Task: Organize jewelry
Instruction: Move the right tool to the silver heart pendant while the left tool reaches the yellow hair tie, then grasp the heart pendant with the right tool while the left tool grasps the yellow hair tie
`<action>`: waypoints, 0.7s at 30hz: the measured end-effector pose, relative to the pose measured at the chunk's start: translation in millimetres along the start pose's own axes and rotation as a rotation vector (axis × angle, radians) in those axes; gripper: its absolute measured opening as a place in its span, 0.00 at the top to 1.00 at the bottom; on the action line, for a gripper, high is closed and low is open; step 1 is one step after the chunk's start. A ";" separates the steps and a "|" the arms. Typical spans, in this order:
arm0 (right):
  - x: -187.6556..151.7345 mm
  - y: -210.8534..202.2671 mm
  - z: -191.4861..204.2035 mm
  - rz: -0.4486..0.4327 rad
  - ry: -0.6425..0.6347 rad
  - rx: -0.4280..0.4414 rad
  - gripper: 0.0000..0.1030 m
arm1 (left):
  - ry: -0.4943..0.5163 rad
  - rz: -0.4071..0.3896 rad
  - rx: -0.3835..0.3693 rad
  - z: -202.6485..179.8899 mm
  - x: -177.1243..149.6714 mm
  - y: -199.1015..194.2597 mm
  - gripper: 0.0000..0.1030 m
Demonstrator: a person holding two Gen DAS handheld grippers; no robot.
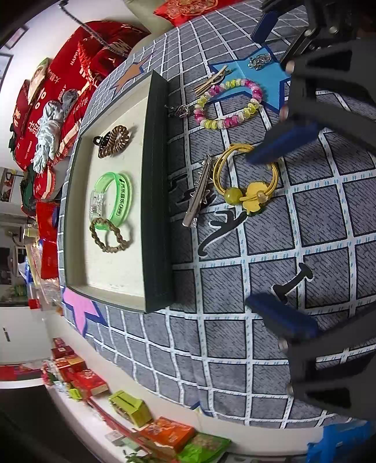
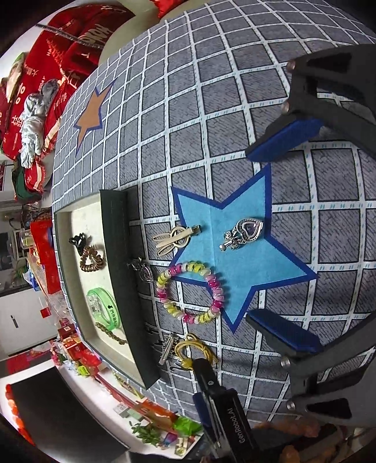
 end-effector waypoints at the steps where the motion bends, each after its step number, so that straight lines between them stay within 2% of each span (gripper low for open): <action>1: 0.3 1.1 -0.1 0.001 -0.002 -0.005 0.10 | 0.014 0.001 0.003 -2.4 -0.4 0.2 0.07; 3: 2.0 0.4 0.4 -0.009 -0.018 -0.028 0.18 | 0.032 -0.001 0.003 -6.2 -1.3 0.2 0.11; 4: 2.6 0.2 0.6 -0.011 -0.024 -0.035 0.26 | 0.045 -0.006 0.011 -8.2 -1.7 -0.1 0.17; 5: 3.8 0.1 1.1 -0.012 -0.032 -0.042 0.32 | 0.063 -0.009 0.020 -9.9 -2.1 0.2 0.18; 6: 4.9 0.5 1.5 -0.011 -0.036 -0.042 0.35 | 0.075 -0.010 0.024 -11.5 -2.6 0.6 0.19; 9: 6.3 1.0 2.6 -0.007 -0.052 -0.055 0.43 | 0.103 -0.017 0.015 -16.9 -3.3 -1.4 0.35; 12: 6.7 0.6 3.3 -0.005 -0.061 -0.073 0.57 | 0.124 -0.022 0.001 -21.9 -4.5 -3.9 0.57; 16: 6.3 -1.0 3.7 -0.010 -0.055 -0.069 0.81 | 0.131 -0.022 -0.020 -23.3 -5.8 -5.2 0.58; 21: 4.0 -5.4 -3.0 -0.022 0.016 -0.001 0.82 | 0.094 -0.015 -0.077 -19.1 -7.7 -9.5 0.58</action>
Point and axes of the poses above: each gripper's, at about its wrist camera, not at the fingertips, and y roughly the way its jaws point, z to its left, x to its top, the point moved 6 cm from there along y, roughly the way its jaws point, and after that the axes turned 6 degrees about -y, right-handed, at the moved point
